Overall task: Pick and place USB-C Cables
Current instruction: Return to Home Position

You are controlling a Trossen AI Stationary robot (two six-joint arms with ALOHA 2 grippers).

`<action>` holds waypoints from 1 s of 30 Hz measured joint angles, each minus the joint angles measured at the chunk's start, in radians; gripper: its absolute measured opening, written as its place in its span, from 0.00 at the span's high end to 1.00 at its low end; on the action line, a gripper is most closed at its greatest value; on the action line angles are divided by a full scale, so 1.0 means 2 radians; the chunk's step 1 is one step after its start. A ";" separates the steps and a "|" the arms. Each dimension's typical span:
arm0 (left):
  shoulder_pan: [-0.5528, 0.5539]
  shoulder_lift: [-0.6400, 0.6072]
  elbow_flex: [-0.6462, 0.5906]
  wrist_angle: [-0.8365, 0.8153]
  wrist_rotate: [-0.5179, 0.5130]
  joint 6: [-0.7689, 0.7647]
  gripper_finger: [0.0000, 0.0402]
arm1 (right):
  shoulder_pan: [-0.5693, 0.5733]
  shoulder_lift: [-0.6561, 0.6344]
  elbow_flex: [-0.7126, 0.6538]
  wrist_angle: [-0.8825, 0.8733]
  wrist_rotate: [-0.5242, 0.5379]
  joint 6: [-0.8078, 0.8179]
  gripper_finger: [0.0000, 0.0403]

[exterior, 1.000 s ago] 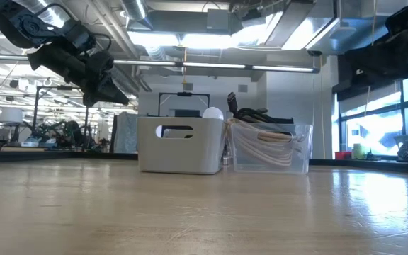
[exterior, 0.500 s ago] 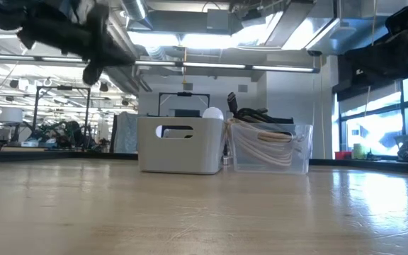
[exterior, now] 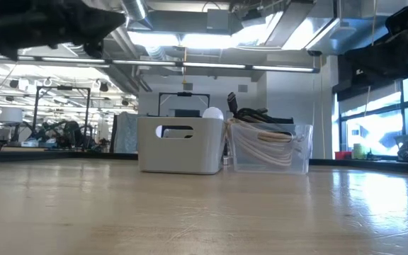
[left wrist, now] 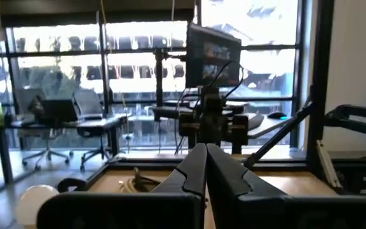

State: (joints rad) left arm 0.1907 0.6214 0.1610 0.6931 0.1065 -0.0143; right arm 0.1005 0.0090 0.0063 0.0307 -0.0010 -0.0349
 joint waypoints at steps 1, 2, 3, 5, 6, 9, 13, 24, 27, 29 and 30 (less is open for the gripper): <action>-0.008 -0.008 -0.013 0.010 -0.007 0.001 0.99 | 0.000 0.000 0.000 0.000 0.000 0.000 0.95; -0.014 -0.018 -0.023 0.015 -0.015 0.000 0.99 | 0.000 0.000 0.000 0.000 0.000 0.000 0.95; -0.018 -0.029 -0.032 0.019 -0.019 -0.003 0.99 | 0.000 0.000 0.000 0.000 0.000 0.000 0.95; -0.022 -0.045 -0.042 0.020 -0.019 -0.011 0.99 | 0.000 0.000 0.000 0.000 0.000 0.000 0.95; -0.023 -0.051 -0.046 0.018 -0.019 -0.012 0.99 | 0.000 0.000 0.000 0.000 0.000 0.000 0.95; -0.028 -0.069 -0.055 -0.008 -0.020 -0.012 0.98 | 0.000 0.000 0.000 0.000 0.000 0.000 0.95; -0.035 -0.114 -0.076 -0.034 -0.023 -0.013 0.98 | 0.000 0.000 0.000 0.000 0.000 0.000 0.95; -0.037 -0.252 -0.076 -0.183 -0.023 -0.008 0.99 | 0.000 0.000 0.000 0.000 0.000 0.000 0.95; -0.037 -0.285 -0.076 -0.225 -0.022 -0.008 0.99 | 0.000 0.000 0.000 0.000 0.000 0.000 0.95; -0.035 -0.299 -0.076 -0.251 -0.022 -0.008 0.99 | 0.000 0.000 0.000 0.000 0.000 0.000 0.95; -0.035 -0.304 -0.076 -0.261 -0.022 -0.008 0.99 | 0.000 0.000 0.000 0.000 0.000 0.000 0.95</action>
State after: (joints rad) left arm 0.1216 0.0132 0.0086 0.1705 0.0628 -0.0303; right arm 0.1005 0.0090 0.0063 0.0310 -0.0010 -0.0353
